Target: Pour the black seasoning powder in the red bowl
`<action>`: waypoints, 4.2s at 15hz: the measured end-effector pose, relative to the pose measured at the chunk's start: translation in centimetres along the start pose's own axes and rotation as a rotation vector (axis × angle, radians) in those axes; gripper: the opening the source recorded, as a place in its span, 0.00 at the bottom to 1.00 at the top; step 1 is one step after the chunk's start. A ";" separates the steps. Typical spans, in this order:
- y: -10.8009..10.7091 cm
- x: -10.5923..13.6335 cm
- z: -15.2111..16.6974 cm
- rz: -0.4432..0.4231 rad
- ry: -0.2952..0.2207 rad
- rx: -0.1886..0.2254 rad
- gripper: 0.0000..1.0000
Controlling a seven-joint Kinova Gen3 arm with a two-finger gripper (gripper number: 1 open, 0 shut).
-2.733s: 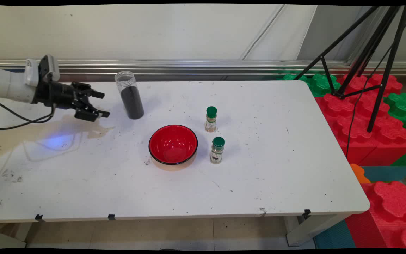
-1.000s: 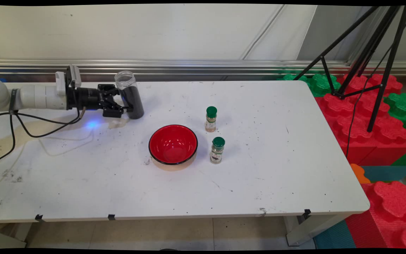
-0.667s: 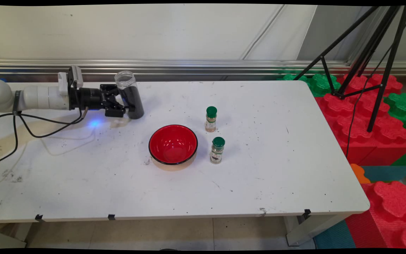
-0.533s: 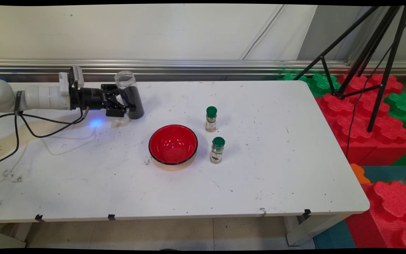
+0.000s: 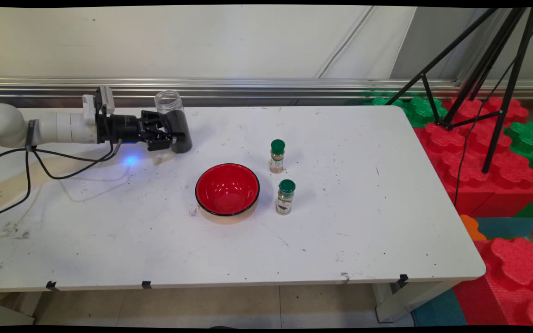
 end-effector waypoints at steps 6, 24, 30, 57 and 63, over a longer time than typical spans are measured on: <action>0.0 0.8 0.3 0.004 0.009 -0.012 0.00; 0.9 5.0 1.6 0.130 0.013 -0.056 0.00; 1.4 6.6 2.9 0.170 0.022 -0.080 0.00; 4.6 9.0 7.4 0.561 0.014 -0.184 0.00; 5.2 8.9 7.8 0.718 0.016 -0.193 0.00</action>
